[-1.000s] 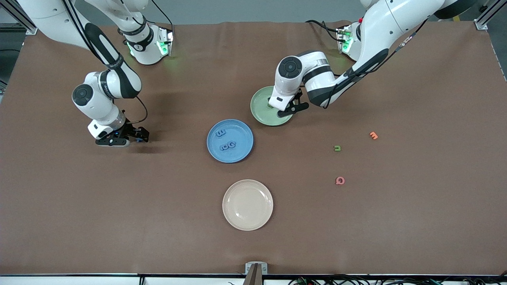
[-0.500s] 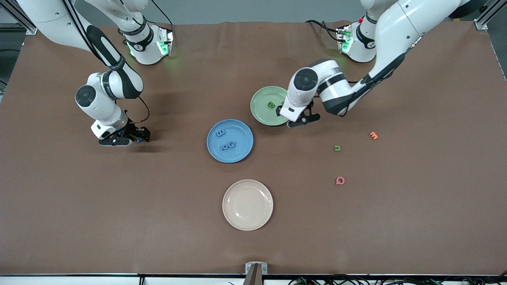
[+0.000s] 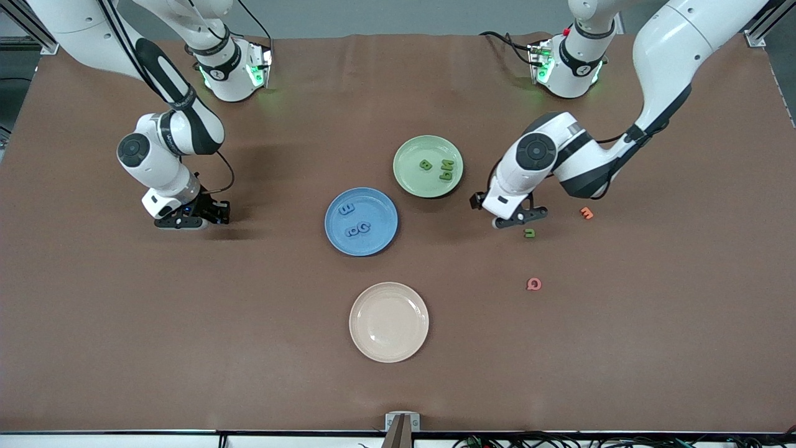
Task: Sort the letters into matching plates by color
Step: 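Carry the blue x to the blue plate while the left gripper reaches u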
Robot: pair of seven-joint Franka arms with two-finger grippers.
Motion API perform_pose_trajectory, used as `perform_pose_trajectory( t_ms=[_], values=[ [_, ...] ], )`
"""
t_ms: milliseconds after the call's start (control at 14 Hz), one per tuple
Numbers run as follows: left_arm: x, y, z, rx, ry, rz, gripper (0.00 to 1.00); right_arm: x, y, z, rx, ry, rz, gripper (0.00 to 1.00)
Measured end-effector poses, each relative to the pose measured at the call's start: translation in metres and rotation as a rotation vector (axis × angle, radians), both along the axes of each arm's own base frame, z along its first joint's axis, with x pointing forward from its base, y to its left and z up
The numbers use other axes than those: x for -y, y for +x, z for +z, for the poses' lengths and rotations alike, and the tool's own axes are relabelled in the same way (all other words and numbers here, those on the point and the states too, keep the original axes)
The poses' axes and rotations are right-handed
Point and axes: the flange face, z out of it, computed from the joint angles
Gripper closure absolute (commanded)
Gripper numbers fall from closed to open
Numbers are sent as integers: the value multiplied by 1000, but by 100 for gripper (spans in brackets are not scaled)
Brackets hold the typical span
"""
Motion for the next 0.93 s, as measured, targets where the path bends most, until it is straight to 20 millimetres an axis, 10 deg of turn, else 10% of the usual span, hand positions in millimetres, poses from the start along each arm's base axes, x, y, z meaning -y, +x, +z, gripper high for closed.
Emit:
perform_pose_trajectory(
  t_ms=[571,929],
  values=[
    [-83,45,5,78,21,15,1,-20,4,2,-30,3,-8,100],
    [-86,49,-6,93,-21,11,1,-142,26,32,-87,-3,-148,100]
  ],
)
